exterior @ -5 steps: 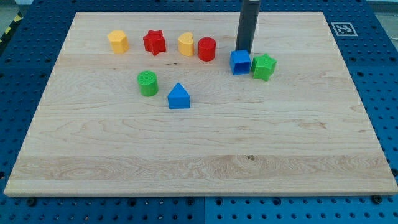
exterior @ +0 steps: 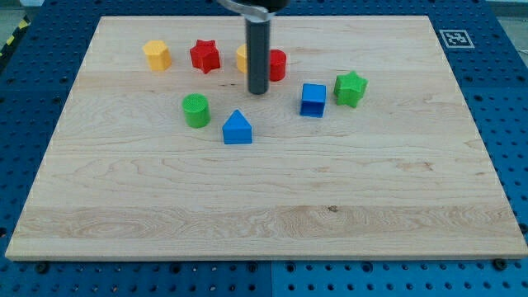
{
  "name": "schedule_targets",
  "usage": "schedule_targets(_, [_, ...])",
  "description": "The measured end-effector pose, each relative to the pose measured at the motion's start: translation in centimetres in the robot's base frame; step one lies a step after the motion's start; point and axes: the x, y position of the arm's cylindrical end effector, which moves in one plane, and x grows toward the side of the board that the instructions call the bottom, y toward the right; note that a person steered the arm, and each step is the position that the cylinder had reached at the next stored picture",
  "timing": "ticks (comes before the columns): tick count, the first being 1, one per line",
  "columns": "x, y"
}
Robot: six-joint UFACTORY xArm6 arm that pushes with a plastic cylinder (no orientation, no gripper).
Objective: Nudge the red circle a bit up and right
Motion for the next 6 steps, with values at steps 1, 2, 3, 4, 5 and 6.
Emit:
schedule_targets(1, [-0.1, -2.6])
schedule_targets(2, [-0.1, -1.4])
schedule_targets(3, [-0.4, 0.8])
schedule_targets(4, [-1.4, 1.4])
schedule_targets(5, [-2.7, 1.4])
schedule_targets(6, [-2.8, 2.0])
